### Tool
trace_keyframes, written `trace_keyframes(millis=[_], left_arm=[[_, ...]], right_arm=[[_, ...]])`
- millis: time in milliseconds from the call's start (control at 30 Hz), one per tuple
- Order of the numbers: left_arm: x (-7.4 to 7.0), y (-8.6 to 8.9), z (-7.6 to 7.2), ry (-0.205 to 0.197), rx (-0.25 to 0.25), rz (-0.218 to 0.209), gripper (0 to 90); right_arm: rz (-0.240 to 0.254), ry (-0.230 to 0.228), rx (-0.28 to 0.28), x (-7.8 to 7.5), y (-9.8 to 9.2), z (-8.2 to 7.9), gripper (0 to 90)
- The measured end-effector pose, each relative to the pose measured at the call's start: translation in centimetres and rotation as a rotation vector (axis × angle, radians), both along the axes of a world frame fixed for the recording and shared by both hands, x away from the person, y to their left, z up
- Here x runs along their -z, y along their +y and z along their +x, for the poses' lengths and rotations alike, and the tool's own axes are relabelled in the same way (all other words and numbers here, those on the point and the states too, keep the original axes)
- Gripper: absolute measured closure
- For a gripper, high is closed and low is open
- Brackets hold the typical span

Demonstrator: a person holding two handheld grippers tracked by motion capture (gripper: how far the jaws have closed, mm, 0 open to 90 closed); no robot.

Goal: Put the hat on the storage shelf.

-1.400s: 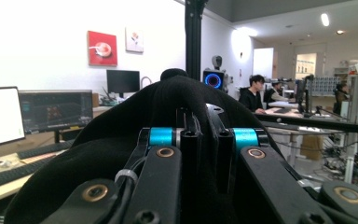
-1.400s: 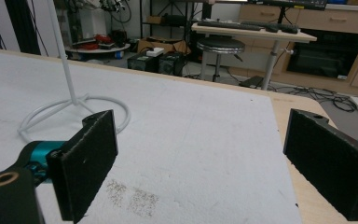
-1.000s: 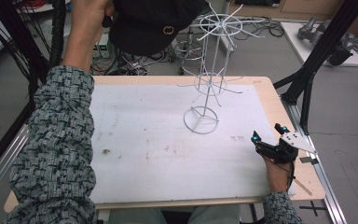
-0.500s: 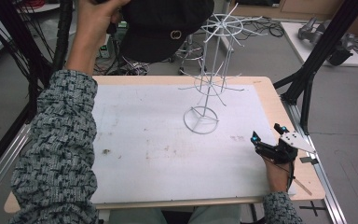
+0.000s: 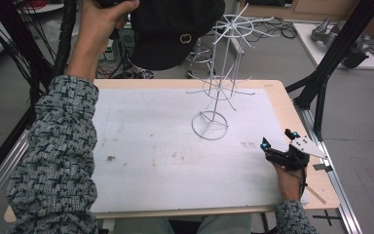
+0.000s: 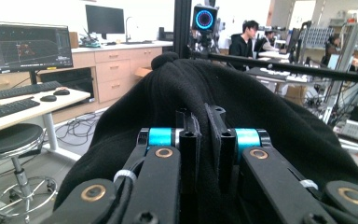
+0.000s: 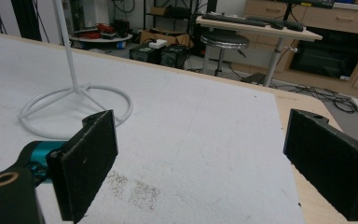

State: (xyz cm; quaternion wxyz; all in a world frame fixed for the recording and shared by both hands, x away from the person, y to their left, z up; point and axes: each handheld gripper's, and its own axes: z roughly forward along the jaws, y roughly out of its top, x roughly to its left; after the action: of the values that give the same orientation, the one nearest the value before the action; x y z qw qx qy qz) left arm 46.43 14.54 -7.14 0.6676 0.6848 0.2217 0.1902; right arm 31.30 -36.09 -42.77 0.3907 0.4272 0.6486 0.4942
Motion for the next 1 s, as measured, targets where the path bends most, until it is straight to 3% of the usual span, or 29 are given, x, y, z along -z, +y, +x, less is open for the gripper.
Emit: trace_keyframes(millis=[300,433,500,633,933,1000], left_arm=[[0.0,-0.1,-0.3,-0.003,0.004,0.032,84.3],[0.6,0.0,-0.4,-0.010,-0.014,0.009,84.2],[1.2,0.2,-0.2,0.017,-0.007,0.004,84.3],[1.8,0.1,-0.1,0.029,-0.020,0.035,84.0],[1.8,-0.4,-0.6,0.030,-0.021,0.072,82.4],[2.1,-0.4,-0.7,0.021,-0.035,0.061,81.4]], right_arm=[[-0.003,-0.005,-0.001,-0.1,0.1,-0.2,8.9],[-0.005,-0.002,-0.003,0.0,0.2,-0.2,8.9],[-0.009,-0.005,-0.005,-0.1,0.2,-0.2,8.9],[-0.004,-0.005,-0.003,-0.1,0.1,-0.2,8.9],[-0.002,-0.002,-0.005,0.0,0.4,0.0,8.9],[-0.004,-0.006,-0.005,0.0,0.4,0.0,8.9]])
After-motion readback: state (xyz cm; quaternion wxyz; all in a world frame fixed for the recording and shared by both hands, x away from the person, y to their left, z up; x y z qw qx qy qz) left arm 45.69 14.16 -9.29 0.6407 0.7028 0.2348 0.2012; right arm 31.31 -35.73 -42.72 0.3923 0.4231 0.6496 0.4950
